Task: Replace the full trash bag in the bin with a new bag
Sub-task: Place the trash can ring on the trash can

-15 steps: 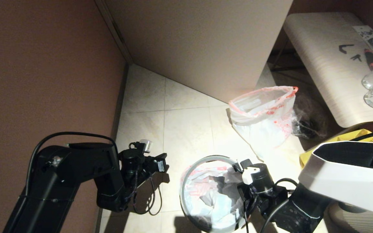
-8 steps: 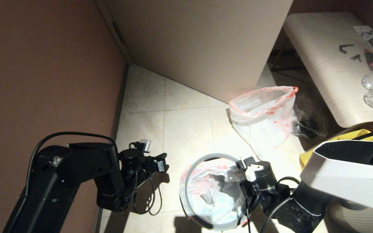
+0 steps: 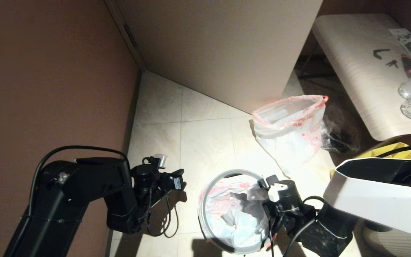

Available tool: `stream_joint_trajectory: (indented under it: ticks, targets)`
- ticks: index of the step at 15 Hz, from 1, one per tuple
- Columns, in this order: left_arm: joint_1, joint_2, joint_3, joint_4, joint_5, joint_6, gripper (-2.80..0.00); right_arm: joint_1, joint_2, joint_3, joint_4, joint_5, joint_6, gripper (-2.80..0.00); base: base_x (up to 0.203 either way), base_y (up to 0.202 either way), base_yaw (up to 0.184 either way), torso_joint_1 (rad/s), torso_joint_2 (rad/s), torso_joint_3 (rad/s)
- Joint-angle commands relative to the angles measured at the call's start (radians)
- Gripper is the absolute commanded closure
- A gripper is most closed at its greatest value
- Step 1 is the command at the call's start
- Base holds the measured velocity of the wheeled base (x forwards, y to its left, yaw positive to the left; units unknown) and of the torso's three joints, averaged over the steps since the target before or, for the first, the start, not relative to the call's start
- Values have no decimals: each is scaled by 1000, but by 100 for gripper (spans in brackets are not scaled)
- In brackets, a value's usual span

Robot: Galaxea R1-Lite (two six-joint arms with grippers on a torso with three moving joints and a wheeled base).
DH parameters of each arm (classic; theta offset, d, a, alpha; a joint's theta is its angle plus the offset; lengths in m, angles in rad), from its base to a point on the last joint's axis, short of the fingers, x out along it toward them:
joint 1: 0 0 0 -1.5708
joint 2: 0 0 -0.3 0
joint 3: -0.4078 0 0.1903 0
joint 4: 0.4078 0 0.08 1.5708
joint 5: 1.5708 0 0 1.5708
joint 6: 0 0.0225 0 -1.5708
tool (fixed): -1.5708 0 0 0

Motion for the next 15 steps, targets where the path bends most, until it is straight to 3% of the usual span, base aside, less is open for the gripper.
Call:
stream_joint_trajectory:
  ticks: [1, 6, 7, 15]
  targets:
    - [-1, 2, 0, -8, -1, -2, 0, 0, 13, -7, -5, -2, -1, 0, 0, 0, 0, 0, 0, 0]
    - [-1, 1, 0, -8, -1, -1, 0, 0, 20, -15, -5, -2, -3, 0, 0, 0, 0, 0, 0, 0]
    - [-1, 1, 1, -8, -1, -1, 0, 0, 20, -15, -5, -2, -4, -280, 0, 0, 0, 0, 0, 0]
    - [-3, -19, 17, -1, -8, -1, 0, 24, -164, 110, -5, 0, -20, -280, 0, 0, 0, 0, 0, 0]
